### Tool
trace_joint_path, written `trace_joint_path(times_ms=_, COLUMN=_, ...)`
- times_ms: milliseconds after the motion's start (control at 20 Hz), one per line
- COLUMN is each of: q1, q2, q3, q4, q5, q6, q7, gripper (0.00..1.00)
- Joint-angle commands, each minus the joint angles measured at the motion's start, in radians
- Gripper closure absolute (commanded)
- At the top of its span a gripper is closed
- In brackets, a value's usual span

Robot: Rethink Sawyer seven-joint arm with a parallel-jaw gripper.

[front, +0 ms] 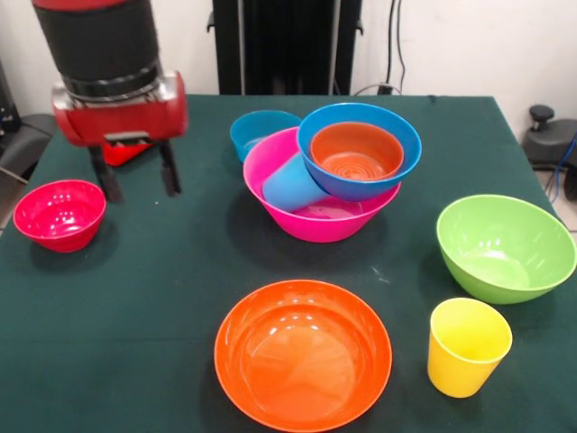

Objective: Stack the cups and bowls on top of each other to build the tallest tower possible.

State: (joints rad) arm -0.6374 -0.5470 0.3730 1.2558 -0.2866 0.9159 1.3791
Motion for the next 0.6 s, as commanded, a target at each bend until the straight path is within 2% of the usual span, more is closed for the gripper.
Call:
trace_joint_path(times_ms=50, q1=-0.008, q2=0.099, q3=0.155, q4=-0.068, q5=-0.071, q6=0.040, q7=-0.341, gripper=0.00)
trace_joint_path(times_ms=100, q1=-0.007, q2=0.113, q3=0.158, q4=-0.092, q5=-0.080, q6=0.046, q7=-0.352, gripper=0.00)
trace_joint_path(times_ms=200, q1=-0.029, q2=0.102, q3=0.150, q4=-0.065, q5=-0.103, q6=0.022, q7=-0.360, gripper=0.00)
trace_joint_path(times_ms=450, q1=-0.023, q2=0.097, q3=0.097, q4=-0.130, q5=-0.168, q6=0.094, q7=-0.346, gripper=0.00)
trace_joint_path(times_ms=600, q1=-0.029, q2=0.080, q3=0.077, q4=-0.127, q5=-0.197, q6=0.106, q7=-0.337, gripper=0.00)
